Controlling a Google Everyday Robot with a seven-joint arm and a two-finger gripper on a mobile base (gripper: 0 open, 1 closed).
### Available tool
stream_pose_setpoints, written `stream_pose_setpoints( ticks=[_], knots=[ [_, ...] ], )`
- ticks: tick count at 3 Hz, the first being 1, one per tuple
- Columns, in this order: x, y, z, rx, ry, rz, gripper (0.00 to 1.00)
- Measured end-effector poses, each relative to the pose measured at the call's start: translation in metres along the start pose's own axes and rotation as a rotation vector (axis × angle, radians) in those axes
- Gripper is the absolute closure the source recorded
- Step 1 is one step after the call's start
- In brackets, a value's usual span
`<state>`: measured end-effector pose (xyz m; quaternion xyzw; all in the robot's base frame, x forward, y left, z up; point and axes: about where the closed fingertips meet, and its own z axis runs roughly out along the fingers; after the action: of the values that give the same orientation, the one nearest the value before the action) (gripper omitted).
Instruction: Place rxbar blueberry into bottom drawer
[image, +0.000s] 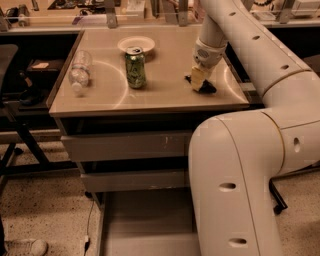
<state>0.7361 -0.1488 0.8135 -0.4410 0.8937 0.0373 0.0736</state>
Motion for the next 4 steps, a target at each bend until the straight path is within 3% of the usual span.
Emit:
stream_pose_setpoints(
  ticks=[1, 2, 3, 4],
  knots=[
    [0.000, 0.000, -0.002, 0.001, -0.003, -0.001, 1.00],
    [0.025, 0.003, -0.025, 0.014, -0.035, -0.003, 1.00],
    [0.056, 0.021, -0.051, 0.015, -0.069, 0.008, 1.00],
    [0.106, 0.061, -0.056, -0.028, -0.055, 0.021, 1.00]
  ],
)
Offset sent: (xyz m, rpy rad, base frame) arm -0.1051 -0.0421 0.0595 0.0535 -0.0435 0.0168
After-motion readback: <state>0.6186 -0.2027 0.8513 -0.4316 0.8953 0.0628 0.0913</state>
